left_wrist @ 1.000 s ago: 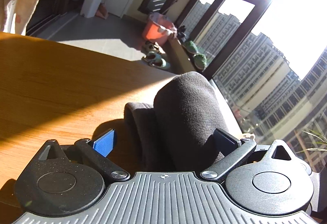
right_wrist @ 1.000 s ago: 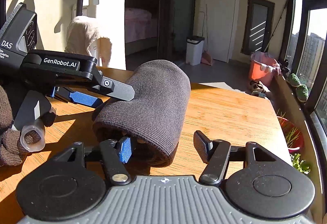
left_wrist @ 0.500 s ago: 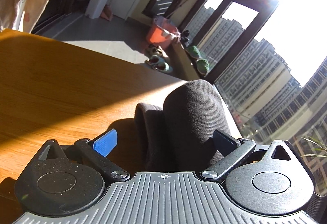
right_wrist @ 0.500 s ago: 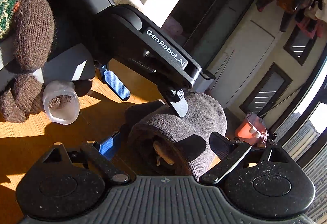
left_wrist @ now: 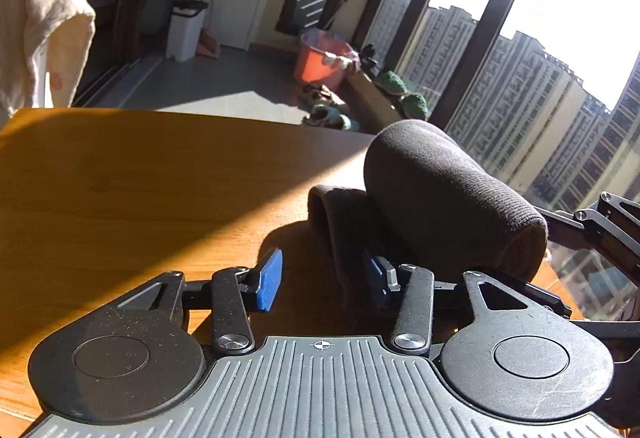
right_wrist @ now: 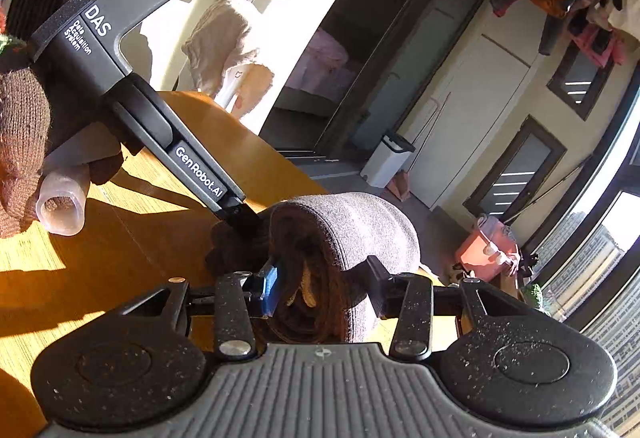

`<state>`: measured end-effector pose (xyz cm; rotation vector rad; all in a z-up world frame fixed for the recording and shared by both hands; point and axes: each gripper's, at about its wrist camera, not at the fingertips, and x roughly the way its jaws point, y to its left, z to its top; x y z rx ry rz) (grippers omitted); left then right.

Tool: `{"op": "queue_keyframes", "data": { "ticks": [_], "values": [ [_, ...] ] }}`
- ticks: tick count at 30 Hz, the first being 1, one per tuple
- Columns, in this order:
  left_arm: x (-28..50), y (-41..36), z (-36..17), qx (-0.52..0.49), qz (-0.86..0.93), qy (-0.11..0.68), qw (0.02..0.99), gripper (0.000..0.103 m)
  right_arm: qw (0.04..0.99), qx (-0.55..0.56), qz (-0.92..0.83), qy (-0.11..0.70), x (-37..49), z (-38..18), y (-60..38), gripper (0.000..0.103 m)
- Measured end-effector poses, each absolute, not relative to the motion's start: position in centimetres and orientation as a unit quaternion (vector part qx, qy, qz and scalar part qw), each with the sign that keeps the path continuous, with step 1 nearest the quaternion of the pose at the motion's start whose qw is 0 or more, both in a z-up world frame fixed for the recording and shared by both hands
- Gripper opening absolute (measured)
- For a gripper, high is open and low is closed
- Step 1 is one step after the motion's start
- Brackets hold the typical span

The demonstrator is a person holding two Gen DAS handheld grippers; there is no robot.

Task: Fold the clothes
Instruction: 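Roll the dark grey roll over the last flat part with the right gripper while the left gripper presses it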

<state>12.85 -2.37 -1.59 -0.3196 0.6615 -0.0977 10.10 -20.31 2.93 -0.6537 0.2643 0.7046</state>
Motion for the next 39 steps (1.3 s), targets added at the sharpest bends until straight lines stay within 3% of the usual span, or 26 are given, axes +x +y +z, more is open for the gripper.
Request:
{"op": "queue_keyframes", "data": {
  "ticks": [4, 8, 9, 13, 19, 20, 21, 22, 23, 29, 33, 39],
  "values": [
    [12.2, -2.2, -1.5, -0.154, -0.065, 0.320, 0.932, 0.049, 0.851, -0.384, 0.350, 0.083, 9.2, 3.1, -18.5, 0.041],
    [10.5, 0.1, -0.5, -0.175, -0.043, 0.303, 0.936, 0.058, 0.803, -0.466, 0.369, 0.052, 7.1, 1.2, -17.2, 0.038],
    [10.2, 0.6, -0.1, -0.182, -0.038, 0.297, 0.937, 0.064, 0.794, -0.481, 0.370, 0.045, 6.5, 0.7, -17.1, 0.026],
    [10.0, 0.4, 2.3, -0.205, -0.056, 0.268, 0.940, 0.093, 0.774, -0.522, 0.359, 0.011, 5.0, -1.0, -16.6, 0.025],
    [13.5, -2.8, 1.6, -0.152, -0.018, 0.305, 0.940, 0.101, 0.793, -0.485, 0.366, 0.038, 5.7, 0.2, -17.7, 0.026],
    [13.8, -2.7, 1.1, -0.153, -0.011, 0.310, 0.938, 0.101, 0.804, -0.456, 0.376, 0.057, 6.1, 1.0, -18.5, 0.034],
    [13.7, -2.3, 0.8, -0.169, -0.010, 0.310, 0.935, 0.102, 0.818, -0.418, 0.388, 0.079, 6.5, 2.0, -19.4, 0.061],
    [13.5, -1.8, 0.4, -0.183, -0.009, 0.310, 0.933, 0.103, 0.835, -0.363, 0.400, 0.104, 7.2, 3.1, -20.6, 0.077],
    [13.2, -1.4, 0.0, -0.189, -0.006, 0.308, 0.933, 0.103, 0.853, -0.300, 0.408, 0.126, 8.1, 4.3, -21.9, 0.101],
    [12.3, -0.8, -0.6, -0.215, -0.002, 0.294, 0.931, 0.103, 0.906, 0.020, 0.336, 0.259, 17.2, 5.9, -26.6, 0.103],
    [11.6, -0.5, -0.8, -0.228, 0.005, 0.290, 0.930, 0.103, 0.898, 0.020, 0.281, 0.337, 21.9, 1.9, -24.7, 0.103],
    [12.1, 0.7, -1.7, -0.247, 0.013, 0.270, 0.930, 0.103, 0.890, 0.031, 0.289, 0.352, 23.6, 0.3, -23.1, 0.103]
  ]
}}
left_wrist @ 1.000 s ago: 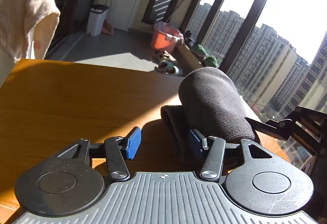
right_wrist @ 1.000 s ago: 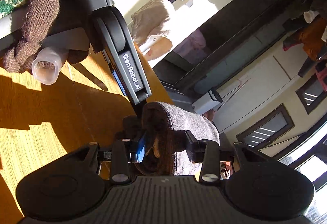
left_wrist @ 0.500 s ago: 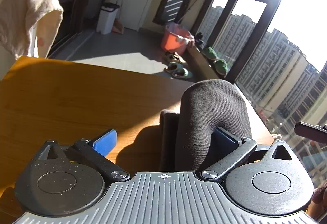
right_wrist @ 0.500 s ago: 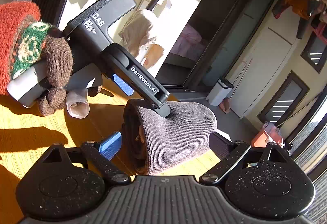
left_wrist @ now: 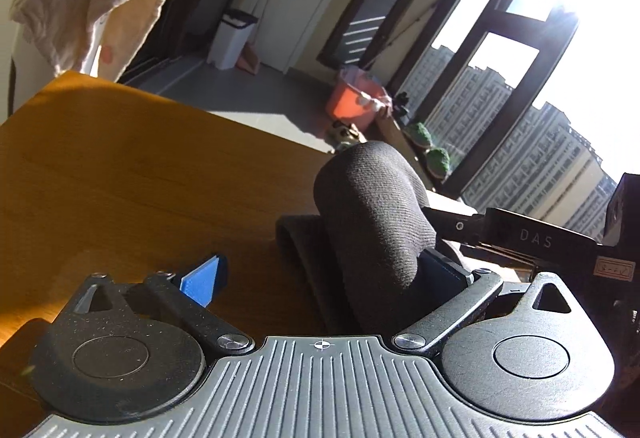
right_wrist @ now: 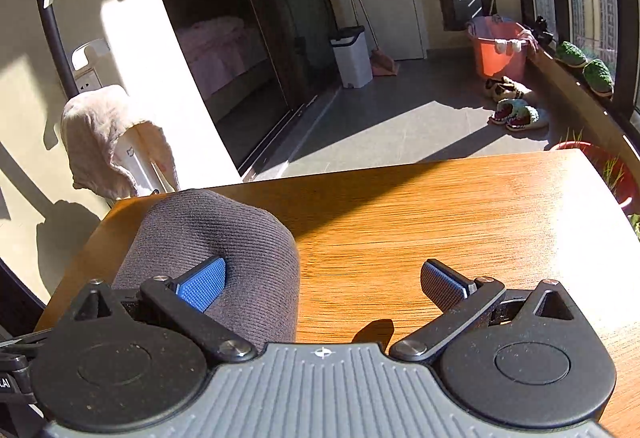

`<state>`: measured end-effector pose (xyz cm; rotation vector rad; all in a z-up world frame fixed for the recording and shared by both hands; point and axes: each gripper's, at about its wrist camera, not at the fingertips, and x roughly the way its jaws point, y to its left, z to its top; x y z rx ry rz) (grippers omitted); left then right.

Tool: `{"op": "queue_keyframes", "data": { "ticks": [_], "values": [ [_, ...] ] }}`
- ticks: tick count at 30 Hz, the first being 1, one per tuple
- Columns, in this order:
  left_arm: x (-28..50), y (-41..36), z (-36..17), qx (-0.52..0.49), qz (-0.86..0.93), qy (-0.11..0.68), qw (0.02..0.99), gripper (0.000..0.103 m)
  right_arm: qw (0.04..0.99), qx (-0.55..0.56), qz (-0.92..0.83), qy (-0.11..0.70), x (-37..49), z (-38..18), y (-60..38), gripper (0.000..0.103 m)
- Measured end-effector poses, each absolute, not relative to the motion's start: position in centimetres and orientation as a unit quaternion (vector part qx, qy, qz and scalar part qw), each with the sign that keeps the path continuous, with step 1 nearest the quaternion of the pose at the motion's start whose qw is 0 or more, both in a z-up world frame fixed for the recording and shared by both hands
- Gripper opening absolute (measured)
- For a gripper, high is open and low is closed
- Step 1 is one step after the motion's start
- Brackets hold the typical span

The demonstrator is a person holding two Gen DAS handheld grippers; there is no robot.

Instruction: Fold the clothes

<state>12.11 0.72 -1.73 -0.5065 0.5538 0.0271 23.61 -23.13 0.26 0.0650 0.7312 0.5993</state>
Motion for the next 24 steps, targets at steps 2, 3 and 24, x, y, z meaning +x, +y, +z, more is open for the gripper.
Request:
{"op": "queue_keyframes", "data": {
  "ticks": [2, 3, 24],
  "values": [
    [12.1, 0.6, -1.7, -0.232, 0.010, 0.263, 0.937, 0.103, 0.900, 0.005, 0.281, 0.334, 22.8, 0.8, -22.8, 0.103],
    [12.1, 0.4, -1.6, -0.227, 0.009, 0.261, 0.938, 0.103, 0.905, -0.010, 0.278, 0.322, 22.2, 0.9, -22.9, 0.103],
    [10.8, 0.6, -1.1, -0.166, 0.036, 0.233, 0.958, 0.103, 0.894, -0.011, 0.312, 0.322, 23.3, 0.9, -19.3, 0.103]
  ]
}}
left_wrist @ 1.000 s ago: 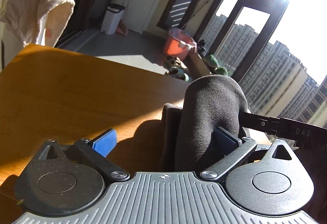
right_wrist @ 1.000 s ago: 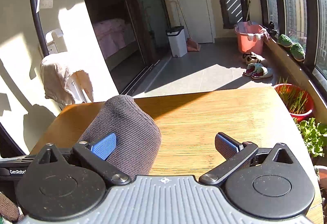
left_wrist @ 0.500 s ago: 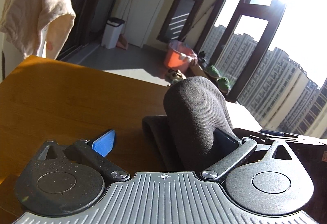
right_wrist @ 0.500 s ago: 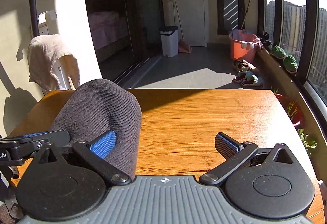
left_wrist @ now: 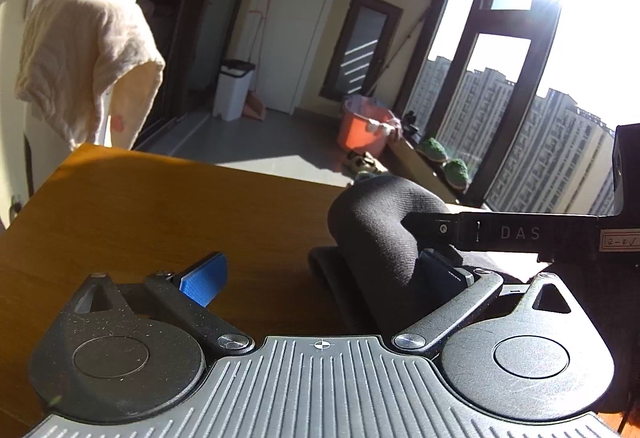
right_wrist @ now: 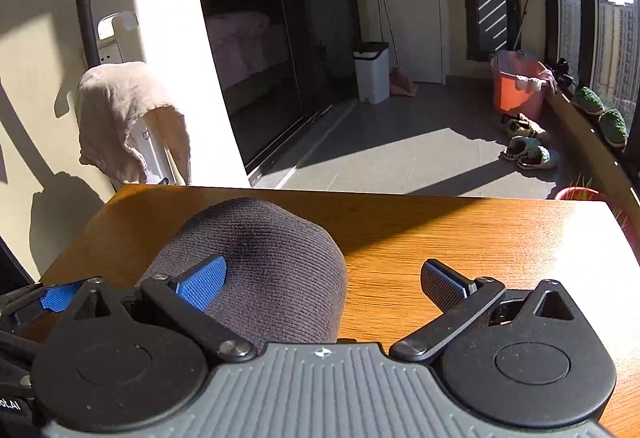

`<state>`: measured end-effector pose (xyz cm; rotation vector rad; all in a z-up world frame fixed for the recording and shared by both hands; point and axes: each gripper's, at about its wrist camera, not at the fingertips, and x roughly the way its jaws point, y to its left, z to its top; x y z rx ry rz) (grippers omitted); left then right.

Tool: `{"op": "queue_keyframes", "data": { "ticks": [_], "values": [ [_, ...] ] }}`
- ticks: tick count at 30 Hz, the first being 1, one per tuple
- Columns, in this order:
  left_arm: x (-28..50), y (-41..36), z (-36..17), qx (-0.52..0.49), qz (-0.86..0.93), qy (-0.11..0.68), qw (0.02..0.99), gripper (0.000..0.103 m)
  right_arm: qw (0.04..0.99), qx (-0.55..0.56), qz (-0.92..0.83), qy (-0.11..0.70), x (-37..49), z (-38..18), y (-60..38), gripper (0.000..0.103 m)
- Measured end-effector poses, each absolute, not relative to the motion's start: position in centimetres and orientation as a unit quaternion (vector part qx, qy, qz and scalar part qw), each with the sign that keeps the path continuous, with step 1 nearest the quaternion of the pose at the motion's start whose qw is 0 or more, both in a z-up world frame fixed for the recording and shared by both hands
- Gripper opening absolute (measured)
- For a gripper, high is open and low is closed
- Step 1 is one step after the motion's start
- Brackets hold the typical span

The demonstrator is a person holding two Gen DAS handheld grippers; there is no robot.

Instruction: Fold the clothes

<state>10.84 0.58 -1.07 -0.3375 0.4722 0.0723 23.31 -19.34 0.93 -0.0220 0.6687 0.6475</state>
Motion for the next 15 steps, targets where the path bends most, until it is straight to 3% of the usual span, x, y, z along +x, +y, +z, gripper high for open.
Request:
{"op": "queue_keyframes", "data": {
  "ticks": [3, 8, 15],
  "values": [
    [10.8, 1.0, -1.2, -0.181, 0.025, 0.237, 0.954, 0.103, 0.892, 0.031, 0.306, 0.332, 22.6, 1.1, -20.8, 0.103],
    [10.6, 0.8, -1.1, -0.173, 0.030, 0.232, 0.957, 0.103, 0.920, 0.001, 0.293, 0.260, 16.6, 1.9, -23.9, 0.103],
    [10.3, -0.8, -0.7, -0.126, 0.047, 0.223, 0.966, 0.103, 0.928, 0.021, 0.257, 0.270, 15.8, -0.3, -24.9, 0.103]
  ]
}}
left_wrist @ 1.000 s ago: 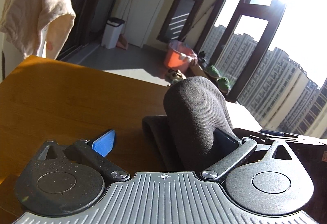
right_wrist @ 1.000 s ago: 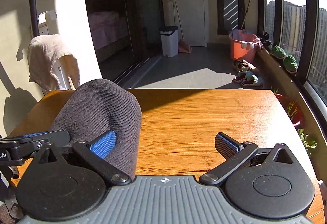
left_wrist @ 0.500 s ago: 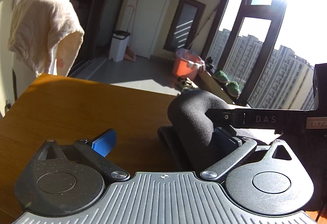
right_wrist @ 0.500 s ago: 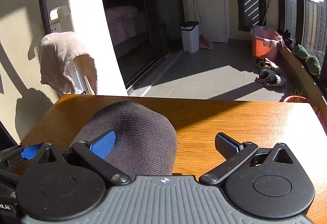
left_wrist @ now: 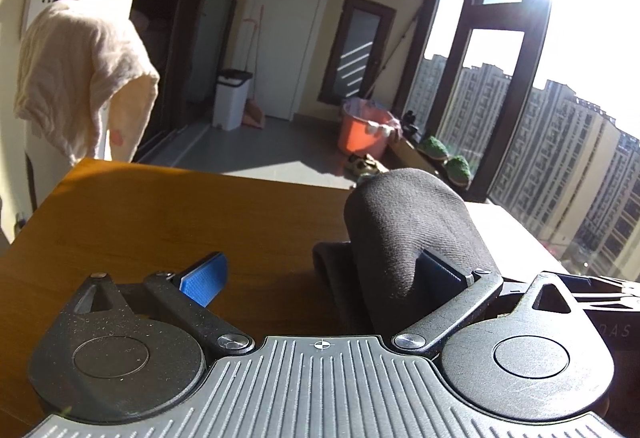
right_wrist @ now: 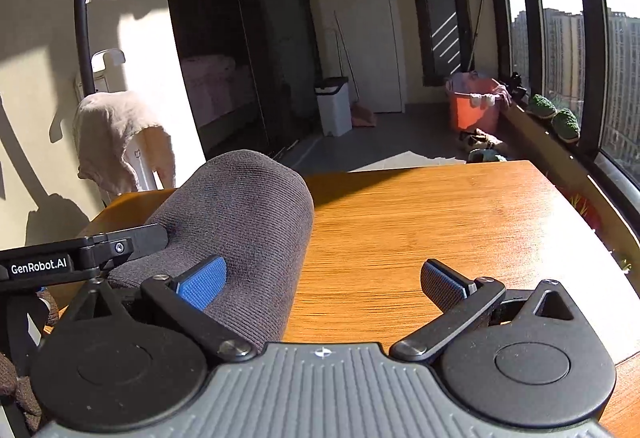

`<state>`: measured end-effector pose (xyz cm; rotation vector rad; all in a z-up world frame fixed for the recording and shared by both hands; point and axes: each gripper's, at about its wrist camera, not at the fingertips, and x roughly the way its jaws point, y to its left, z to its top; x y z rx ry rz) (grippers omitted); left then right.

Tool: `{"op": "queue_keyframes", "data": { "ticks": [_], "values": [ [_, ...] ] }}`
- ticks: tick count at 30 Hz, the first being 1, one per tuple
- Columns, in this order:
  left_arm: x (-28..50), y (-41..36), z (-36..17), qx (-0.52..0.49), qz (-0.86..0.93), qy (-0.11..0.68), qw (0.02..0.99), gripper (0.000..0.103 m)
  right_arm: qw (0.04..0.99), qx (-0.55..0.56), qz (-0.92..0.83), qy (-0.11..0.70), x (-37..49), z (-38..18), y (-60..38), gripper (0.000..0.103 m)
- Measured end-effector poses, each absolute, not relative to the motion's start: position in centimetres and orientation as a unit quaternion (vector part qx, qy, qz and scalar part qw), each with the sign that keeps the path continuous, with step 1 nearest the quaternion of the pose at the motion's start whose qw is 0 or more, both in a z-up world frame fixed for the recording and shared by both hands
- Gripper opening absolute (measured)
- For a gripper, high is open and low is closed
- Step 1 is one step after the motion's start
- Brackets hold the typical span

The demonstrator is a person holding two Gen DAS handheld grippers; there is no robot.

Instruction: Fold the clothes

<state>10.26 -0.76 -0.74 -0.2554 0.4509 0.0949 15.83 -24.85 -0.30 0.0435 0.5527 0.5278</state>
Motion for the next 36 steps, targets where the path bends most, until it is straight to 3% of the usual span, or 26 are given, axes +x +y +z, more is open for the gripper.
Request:
{"op": "queue_keyframes", "data": {
  "ticks": [13, 18, 26, 29, 36],
  "values": [
    [8.3, -0.4, -0.8, -0.186, 0.048, 0.218, 0.957, 0.103, 0.942, -0.009, 0.225, 0.249, 14.9, -0.3, -23.8, 0.103],
    [8.2, -0.8, -0.5, -0.158, 0.052, 0.223, 0.960, 0.103, 0.939, 0.000, 0.235, 0.253, 15.1, -0.3, -24.3, 0.103],
    [8.2, -0.4, -0.8, -0.159, 0.052, 0.233, 0.958, 0.103, 0.896, 0.034, 0.347, 0.275, 17.6, 3.6, -22.2, 0.103],
    [8.2, -0.3, -0.9, -0.159, 0.060, 0.234, 0.957, 0.103, 0.891, -0.064, 0.329, 0.307, 19.5, 2.4, -17.4, 0.103],
    [7.1, 0.3, -0.5, -0.167, 0.070, 0.228, 0.957, 0.103, 0.899, -0.027, 0.322, 0.294, 19.6, 0.6, -17.2, 0.103]
  ]
}}
